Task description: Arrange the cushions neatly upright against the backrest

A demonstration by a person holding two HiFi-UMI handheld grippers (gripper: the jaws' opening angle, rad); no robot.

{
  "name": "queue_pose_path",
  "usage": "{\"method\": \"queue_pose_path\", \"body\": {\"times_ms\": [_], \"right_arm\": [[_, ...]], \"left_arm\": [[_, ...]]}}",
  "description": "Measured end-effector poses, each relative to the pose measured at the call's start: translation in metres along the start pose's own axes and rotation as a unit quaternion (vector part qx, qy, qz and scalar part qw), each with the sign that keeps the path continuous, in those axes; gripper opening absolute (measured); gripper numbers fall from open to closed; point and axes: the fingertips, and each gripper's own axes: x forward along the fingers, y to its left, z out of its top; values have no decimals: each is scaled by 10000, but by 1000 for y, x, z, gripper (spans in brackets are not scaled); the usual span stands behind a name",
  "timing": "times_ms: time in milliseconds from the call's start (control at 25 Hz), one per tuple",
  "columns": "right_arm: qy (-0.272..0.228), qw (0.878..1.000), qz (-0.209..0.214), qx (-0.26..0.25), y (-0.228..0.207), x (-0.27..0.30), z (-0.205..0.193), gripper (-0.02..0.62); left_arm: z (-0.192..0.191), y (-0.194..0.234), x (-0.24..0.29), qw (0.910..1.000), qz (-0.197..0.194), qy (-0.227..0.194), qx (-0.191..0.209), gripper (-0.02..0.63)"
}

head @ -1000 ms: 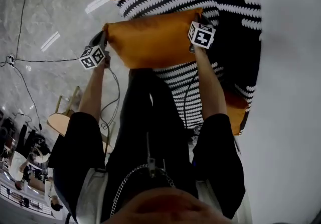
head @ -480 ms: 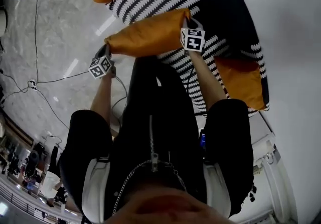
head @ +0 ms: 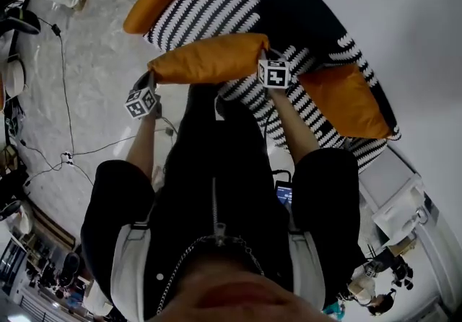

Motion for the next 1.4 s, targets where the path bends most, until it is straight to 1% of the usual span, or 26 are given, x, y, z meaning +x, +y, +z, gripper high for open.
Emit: {"method": "queue_pose_path", "body": {"times_ms": [160,280,480,640,760,840,960,1120,1200,1400], "right_arm": [[-22,9990,-233,386,-23,-15,-12,20],[-50,9958,-467,783,-28,-22,-14,20],[-175,9850,-865,1481,-45,-30,-6,20],[-236,9724,-1150,2017,-53,-32,-2,20],[-291,9600,-1408,2401,-65,-31,2,20],[-352,9518,-1543,2628,-74,-27,8,20],[-463,9429,-1725,2812,-99,-24,25,20],[-534,9312,-1931,3046,-128,-26,35,20],[-551,9283,-2004,3083,-142,-23,42,20],[-599,9251,-2044,3145,-171,-16,58,20]], "left_arm": [[61,-25,33,9972,-438,-122,595,25],[112,-43,64,9918,-825,-153,959,25],[182,-87,128,9751,-1495,-77,1638,25],[222,-123,179,9559,-1934,149,2203,25],[243,-154,217,9401,-2246,340,2544,25],[255,-169,240,9312,-2366,432,2738,25],[275,-200,267,9226,-2496,455,2907,25],[283,-230,289,9153,-2609,605,3008,25],[286,-238,301,9127,-2630,671,3055,25],[291,-249,323,9147,-2594,691,3021,25]]}}
